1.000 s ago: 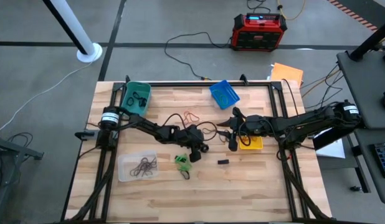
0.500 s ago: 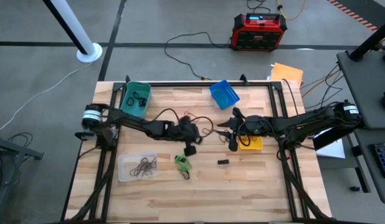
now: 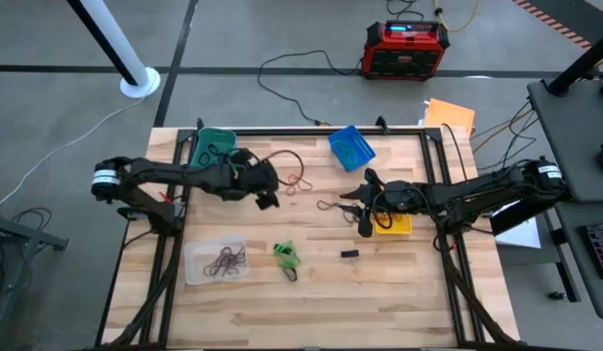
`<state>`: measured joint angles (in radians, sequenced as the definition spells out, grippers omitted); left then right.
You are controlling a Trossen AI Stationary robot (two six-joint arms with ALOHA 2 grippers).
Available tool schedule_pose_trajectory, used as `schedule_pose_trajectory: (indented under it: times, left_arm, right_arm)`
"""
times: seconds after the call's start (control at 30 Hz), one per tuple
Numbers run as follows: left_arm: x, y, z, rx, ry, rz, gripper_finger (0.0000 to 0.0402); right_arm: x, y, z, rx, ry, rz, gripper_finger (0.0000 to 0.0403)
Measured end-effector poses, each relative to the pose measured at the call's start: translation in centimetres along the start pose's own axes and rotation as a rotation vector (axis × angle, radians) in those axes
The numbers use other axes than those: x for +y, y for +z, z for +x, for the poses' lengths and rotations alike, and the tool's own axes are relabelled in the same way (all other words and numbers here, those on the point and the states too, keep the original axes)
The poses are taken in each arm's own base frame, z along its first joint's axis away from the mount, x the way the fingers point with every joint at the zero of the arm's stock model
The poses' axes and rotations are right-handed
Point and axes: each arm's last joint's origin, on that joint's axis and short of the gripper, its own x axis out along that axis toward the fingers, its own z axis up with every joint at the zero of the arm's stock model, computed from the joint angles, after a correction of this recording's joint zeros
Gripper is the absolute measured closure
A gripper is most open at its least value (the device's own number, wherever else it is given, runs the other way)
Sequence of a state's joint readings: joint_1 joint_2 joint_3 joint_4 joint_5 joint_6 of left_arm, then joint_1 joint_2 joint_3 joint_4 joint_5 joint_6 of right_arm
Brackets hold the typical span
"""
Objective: Sort rubber bands into baskets
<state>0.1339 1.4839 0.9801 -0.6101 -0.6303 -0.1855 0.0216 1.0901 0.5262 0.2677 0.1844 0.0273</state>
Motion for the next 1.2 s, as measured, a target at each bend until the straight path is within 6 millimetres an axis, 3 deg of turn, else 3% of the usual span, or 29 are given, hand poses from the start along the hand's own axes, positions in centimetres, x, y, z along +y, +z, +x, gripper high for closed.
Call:
schedule_pose_trajectory:
  times: [0.3, 0.5, 0.73, 0.97, 1.2]
  left_arm:
    - [4.6, -2.9, 0.9, 0.097, 0.083, -0.11, 0.0402]
    - [7.6, -5.0, -0.1, 0.112, 0.136, -0.222, 0.0402]
    - [11.1, -8.0, -0.7, 0.231, 0.341, -0.372, 0.0402]
    - [13.1, -8.9, -0.2, 0.307, 0.375, -0.43, 0.0402]
    - [13.6, -8.9, 0.2, 0.306, 0.313, -0.445, 0.0401]
  right_arm:
    - [0.0, 0.0, 0.0, 0.002, 0.0, -0.001, 0.0284]
    - [0.0, -0.1, 0.0, 0.003, 0.0, -0.004, 0.0285]
    - [0.0, -0.1, 0.0, 0.003, -0.001, -0.012, 0.0289]
    - [0.0, -0.1, 0.0, 0.003, 0.0, -0.012, 0.0294]
    - [0.0, -0.1, 0.0, 0.003, 0.0, -0.009, 0.0298]
